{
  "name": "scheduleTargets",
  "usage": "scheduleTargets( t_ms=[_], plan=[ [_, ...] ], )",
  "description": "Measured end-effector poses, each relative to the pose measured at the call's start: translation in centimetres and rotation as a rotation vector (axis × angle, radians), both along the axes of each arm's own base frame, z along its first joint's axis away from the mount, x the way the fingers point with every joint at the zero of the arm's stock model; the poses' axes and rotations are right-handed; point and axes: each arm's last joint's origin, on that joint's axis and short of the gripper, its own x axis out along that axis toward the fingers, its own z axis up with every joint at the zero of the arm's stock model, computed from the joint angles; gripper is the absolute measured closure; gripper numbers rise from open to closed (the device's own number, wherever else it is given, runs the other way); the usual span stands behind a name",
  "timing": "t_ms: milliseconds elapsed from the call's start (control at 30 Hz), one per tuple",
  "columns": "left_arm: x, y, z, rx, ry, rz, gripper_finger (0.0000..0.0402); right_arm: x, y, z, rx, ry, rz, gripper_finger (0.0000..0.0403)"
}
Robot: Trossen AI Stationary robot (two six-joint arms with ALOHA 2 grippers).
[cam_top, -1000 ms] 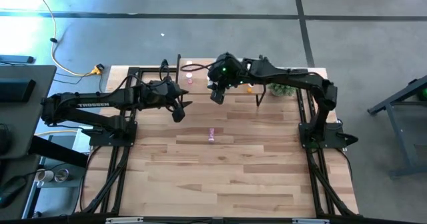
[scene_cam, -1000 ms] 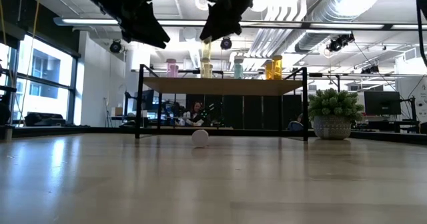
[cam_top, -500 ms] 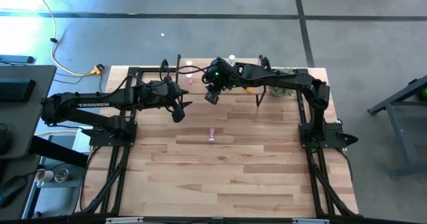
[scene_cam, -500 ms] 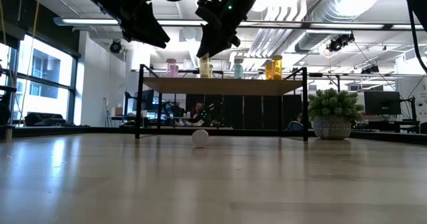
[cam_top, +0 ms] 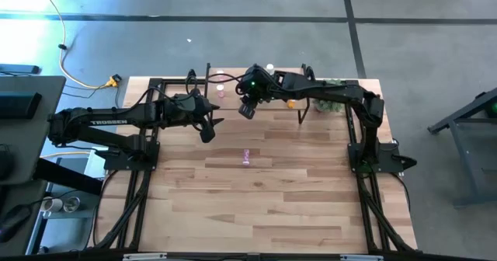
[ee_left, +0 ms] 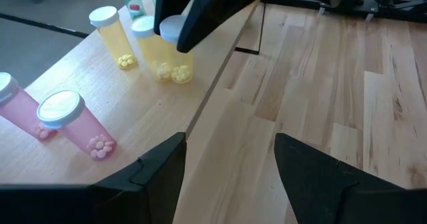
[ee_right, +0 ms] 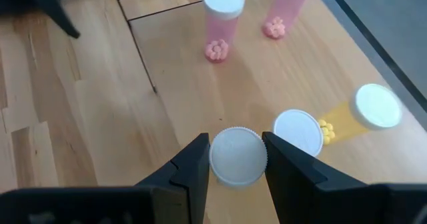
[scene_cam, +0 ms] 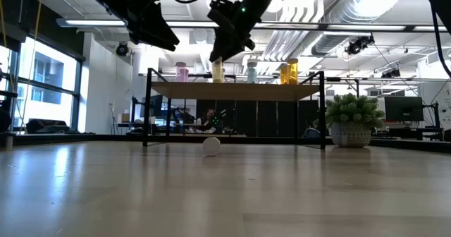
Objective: Pick and place medicine bottles onto shelf by color
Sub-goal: Put the yellow pill bottle aligned with the other yellow pill bottles on the shelf
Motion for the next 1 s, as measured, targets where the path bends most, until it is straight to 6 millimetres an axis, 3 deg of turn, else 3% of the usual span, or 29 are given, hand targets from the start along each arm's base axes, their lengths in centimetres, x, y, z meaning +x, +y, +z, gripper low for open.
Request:
scheduleTargets(
  t_ms=[400, 633, 1000],
  plan=[
    [0.0, 0.0, 0.0, 0.0, 0.0, 0.0, 0.0186, -0.2, -0.7, 0.1, -0.003, -0.007, -0.017, 0.0284],
    [0.0, 0.0, 0.0, 0.0, 0.0, 0.0, 0.0186, -0.2, 0.1, 0.0, 0.041, 0.003, 0.006, 0.0284],
    [0.0, 0.0, 0.0, 0.011, 0.006, -0.01, 0.0186, -2.2, 1.3, 3.5, 0.02, -0.055, 0.027, 0.0284]
  ],
)
